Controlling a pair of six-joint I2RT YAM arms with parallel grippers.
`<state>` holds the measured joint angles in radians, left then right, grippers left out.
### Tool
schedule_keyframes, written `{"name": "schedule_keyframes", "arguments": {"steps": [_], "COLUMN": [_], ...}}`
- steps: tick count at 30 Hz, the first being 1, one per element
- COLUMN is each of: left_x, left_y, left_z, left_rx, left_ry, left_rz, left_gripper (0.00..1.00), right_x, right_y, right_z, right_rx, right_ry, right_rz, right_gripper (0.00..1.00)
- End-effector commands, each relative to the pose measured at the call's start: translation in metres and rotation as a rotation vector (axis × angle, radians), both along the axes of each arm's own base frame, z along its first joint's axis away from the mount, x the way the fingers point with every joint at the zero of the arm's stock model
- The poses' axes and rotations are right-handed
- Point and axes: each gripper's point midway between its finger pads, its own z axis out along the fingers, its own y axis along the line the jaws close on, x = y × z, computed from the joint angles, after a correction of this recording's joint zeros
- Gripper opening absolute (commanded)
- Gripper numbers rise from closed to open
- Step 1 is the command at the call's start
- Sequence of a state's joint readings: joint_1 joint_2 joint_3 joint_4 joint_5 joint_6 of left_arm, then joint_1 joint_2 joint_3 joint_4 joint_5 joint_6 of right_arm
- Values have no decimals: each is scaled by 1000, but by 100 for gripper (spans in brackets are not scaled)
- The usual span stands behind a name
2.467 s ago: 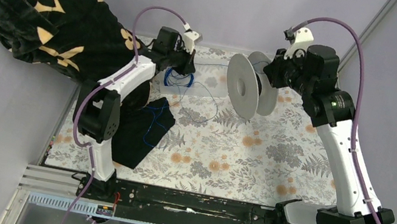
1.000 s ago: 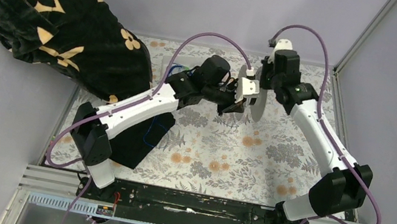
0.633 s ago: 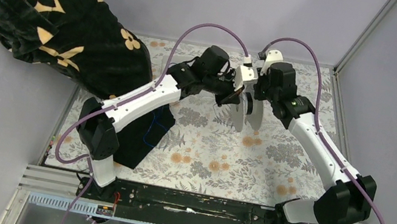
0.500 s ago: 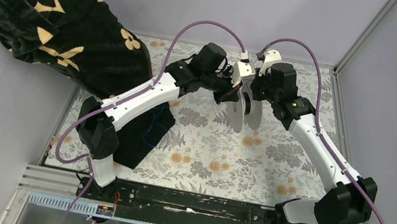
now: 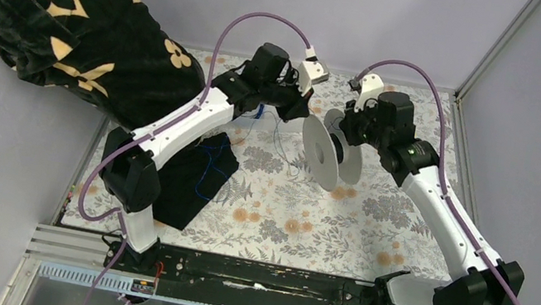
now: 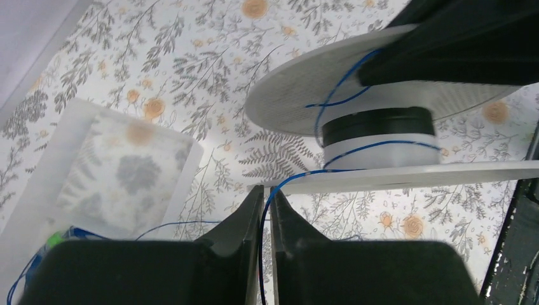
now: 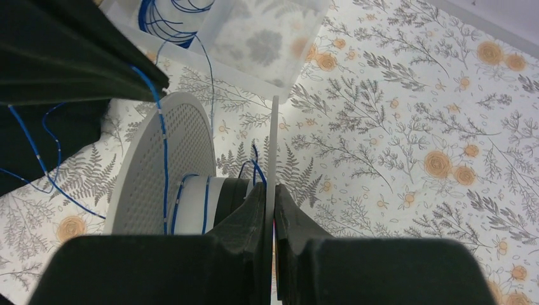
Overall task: Wrap the cables
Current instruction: Wrap the cable around the cable reel.
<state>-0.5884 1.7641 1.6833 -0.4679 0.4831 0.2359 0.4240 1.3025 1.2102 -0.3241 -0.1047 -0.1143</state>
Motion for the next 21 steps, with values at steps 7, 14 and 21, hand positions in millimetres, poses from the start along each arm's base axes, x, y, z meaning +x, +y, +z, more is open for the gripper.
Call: {"name": "schedule_keyframes", "arguments": {"steps": [7,14,21], "left_x": [30,35,30], "left_y": [21,44,56], "left_z": [-13,-28,-48], "left_rx": [-24,-36,-61], "left_ry": [-33,6,70], "left_rz": [101,137,147], "left_gripper": [14,17,19], "right_x": [-15,-13,-11], "right_y": [17,9,4], "right_z": [55,70,88], "right_rx": [93,96,106], "right_ry": [-83,-105,-131], "right_rz": [122,95,79], "right_gripper": [0,0,0]}}
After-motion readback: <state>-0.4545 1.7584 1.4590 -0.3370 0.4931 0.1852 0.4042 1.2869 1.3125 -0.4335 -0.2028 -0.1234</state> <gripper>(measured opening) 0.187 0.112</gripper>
